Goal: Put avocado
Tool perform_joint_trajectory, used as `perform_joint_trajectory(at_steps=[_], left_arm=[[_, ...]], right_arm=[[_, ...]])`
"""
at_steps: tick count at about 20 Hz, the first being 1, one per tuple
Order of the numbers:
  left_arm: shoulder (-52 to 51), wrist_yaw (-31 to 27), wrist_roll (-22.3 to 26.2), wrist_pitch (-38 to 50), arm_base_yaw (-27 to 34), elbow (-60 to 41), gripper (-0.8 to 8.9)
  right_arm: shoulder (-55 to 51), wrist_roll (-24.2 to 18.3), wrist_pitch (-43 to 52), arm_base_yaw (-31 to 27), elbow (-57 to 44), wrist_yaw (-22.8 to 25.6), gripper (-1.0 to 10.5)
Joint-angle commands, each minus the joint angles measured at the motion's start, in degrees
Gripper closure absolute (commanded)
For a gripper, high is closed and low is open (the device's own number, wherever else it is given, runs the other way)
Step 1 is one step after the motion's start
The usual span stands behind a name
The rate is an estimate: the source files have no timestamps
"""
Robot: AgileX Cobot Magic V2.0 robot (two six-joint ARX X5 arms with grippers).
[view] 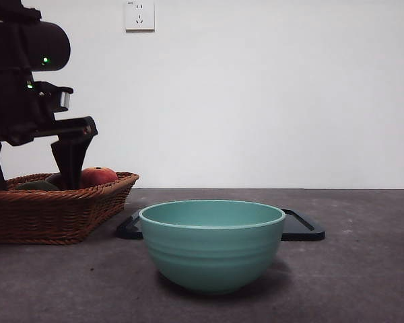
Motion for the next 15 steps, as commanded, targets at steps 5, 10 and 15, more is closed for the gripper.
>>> perform_joint_trajectory(at_steps=[5, 10, 15], left_arm=[[4.9, -0.2, -0.5, 2.5, 0.3, 1.3, 2.86], [5.2, -1.0, -1.6, 3.0, 1.0, 1.3, 6.61], [3.8, -1.0, -1.6, 1.7, 1.2, 1.5, 6.95]], right_arm=[[0.1, -0.2, 0.3, 0.2, 1.0, 0.0, 3.0], [0.1, -0.2, 0.3, 0.2, 1.0, 0.0, 3.0], [0.1, -0.2, 0.3, 0.2, 1.0, 0.0, 3.0]])
